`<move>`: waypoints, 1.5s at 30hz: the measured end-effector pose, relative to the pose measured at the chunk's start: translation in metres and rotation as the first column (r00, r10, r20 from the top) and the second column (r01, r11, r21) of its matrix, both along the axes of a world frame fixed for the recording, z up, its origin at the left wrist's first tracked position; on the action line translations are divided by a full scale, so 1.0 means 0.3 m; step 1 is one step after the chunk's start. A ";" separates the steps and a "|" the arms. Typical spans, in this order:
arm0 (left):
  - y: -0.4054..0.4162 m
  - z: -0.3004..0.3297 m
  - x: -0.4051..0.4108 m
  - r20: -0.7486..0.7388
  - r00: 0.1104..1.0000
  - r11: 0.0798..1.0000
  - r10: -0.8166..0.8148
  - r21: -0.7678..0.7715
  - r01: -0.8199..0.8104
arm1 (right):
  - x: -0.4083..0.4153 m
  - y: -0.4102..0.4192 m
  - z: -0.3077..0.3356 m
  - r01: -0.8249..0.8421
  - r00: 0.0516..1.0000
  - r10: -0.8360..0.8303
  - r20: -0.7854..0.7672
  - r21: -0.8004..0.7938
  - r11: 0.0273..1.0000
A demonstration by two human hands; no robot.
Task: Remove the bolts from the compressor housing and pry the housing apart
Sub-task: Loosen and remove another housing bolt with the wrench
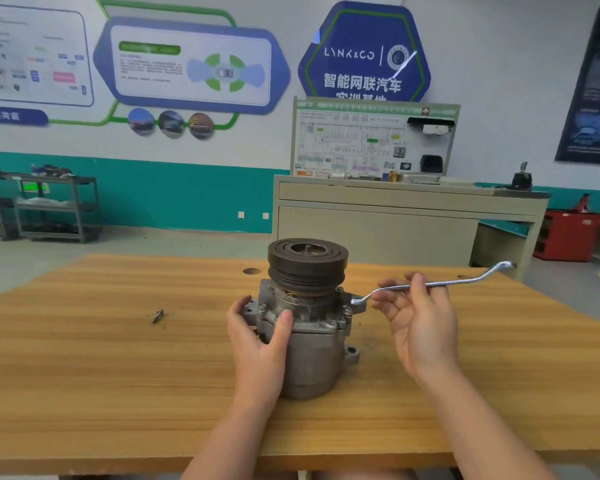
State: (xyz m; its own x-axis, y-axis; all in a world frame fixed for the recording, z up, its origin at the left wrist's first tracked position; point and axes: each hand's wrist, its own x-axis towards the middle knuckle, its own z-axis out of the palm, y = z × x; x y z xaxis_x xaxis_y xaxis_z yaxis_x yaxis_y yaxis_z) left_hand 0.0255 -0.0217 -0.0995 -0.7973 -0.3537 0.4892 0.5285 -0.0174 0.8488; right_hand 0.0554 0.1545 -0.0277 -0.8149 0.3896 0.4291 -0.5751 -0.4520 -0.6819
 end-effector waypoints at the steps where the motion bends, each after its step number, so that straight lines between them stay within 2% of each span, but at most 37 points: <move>1: -0.001 -0.001 0.000 -0.001 1.000 1.000 -0.003 0.002 0.003 | 0.012 -0.010 -0.011 0.070 0.997 -0.068 -0.030 0.087 0.994; 4: -0.003 0.000 0.002 -0.007 1.000 1.000 -0.008 0.008 0.008 | 0.033 -0.031 -0.041 0.253 0.963 -0.216 -0.159 0.267 0.930; 6: -0.002 0.002 0.000 -0.008 1.000 1.000 -0.006 0.006 0.006 | 0.035 -0.042 -0.057 0.381 0.914 -0.284 -0.289 0.375 0.845; 9: -0.001 0.002 0.000 -0.003 1.000 1.000 -0.009 0.010 0.009 | 0.028 -0.054 -0.074 0.605 0.780 -0.328 -0.533 0.506 0.615; 12: -0.002 0.002 -0.001 -0.011 1.000 1.000 0.001 0.009 -0.001 | 0.019 -0.074 -0.097 0.763 0.640 -0.303 -0.706 0.535 0.362; 14: -0.001 0.000 -0.001 -0.015 1.000 1.000 0.007 0.000 -0.007 | 0.020 -0.090 -0.123 0.779 0.620 -0.271 -0.736 0.540 0.317; 15: 0.000 -0.001 -0.001 -0.012 1.000 1.000 0.008 -0.006 -0.008 | 0.022 -0.098 -0.138 0.766 0.634 -0.267 -0.726 0.544 0.343; 16: 0.000 -0.003 -0.002 -0.010 1.000 1.000 0.010 -0.011 -0.010 | 0.024 -0.107 -0.149 0.736 0.664 -0.281 -0.693 0.538 0.411; 18: -0.001 -0.007 -0.006 -0.009 1.000 1.000 0.011 -0.014 -0.011 | 0.029 -0.123 -0.145 0.617 0.752 -0.319 -0.577 0.443 0.650; 20: -0.002 -0.010 -0.009 -0.001 1.000 1.000 0.001 -0.017 -0.001 | 0.017 -0.126 -0.113 0.494 0.823 -0.363 -0.437 0.235 0.838; 23: -0.005 -0.011 -0.009 0.004 1.000 1.000 -0.017 -0.009 0.017 | -0.048 -0.089 -0.047 0.325 0.946 -0.324 -0.026 0.015 0.946; 25: -0.005 -0.007 -0.006 0.003 1.000 1.000 -0.022 -0.007 0.022 | -0.098 -0.048 -0.001 0.141 0.954 -0.105 0.282 -0.113 0.984; 27: -0.004 -0.005 -0.003 0.002 1.000 1.000 -0.015 -0.009 0.015 | -0.116 -0.006 0.042 -0.071 0.884 0.157 0.441 -0.205 0.976; 28: -0.004 -0.005 -0.001 0.002 1.000 1.000 -0.010 -0.007 0.010 | -0.114 0.015 0.062 -0.154 0.857 0.248 0.452 -0.233 0.960; 30: -0.004 -0.001 0.000 0.000 1.000 1.000 -0.005 0.002 0.005 | -0.093 0.049 0.095 -0.264 0.864 0.350 0.361 -0.267 0.927; 32: -0.003 0.001 0.000 -0.002 1.000 1.000 -0.008 0.004 0.008 | -0.060 0.068 0.114 -0.284 0.914 0.335 0.230 -0.229 0.931; 34: -0.001 0.003 0.001 0.000 1.000 1.000 -0.014 -0.002 0.014 | -0.024 0.061 0.114 -0.174 0.972 0.183 0.148 -0.074 0.982; 36: -0.001 0.003 0.003 0.000 1.000 1.000 -0.014 -0.006 0.014 | 0.007 0.038 0.091 -0.009 0.997 0.000 0.072 0.120 0.993; 38: -0.002 0.004 0.007 0.000 1.000 1.000 -0.013 -0.007 0.013 | 0.029 0.012 0.061 0.101 0.995 -0.103 -0.007 0.262 0.960; 42: -0.003 -0.003 0.004 -0.005 1.000 1.000 0.002 -0.015 -0.002 | 0.051 -0.032 0.001 0.243 0.968 -0.199 -0.150 0.389 0.889; 45: -0.004 -0.007 -0.004 0.013 1.000 1.000 0.002 -0.012 -0.002 | 0.044 -0.051 -0.038 0.429 0.897 -0.286 -0.336 0.511 0.745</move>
State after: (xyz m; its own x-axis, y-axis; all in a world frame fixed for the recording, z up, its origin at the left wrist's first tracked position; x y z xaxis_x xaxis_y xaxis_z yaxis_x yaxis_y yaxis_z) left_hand 0.0242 -0.0228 -0.1017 -0.8026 -0.3499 0.4831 0.5177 -0.0062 0.8555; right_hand 0.0685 0.1391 -0.0392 -0.5193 0.2645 0.8127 -0.7812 0.2388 -0.5768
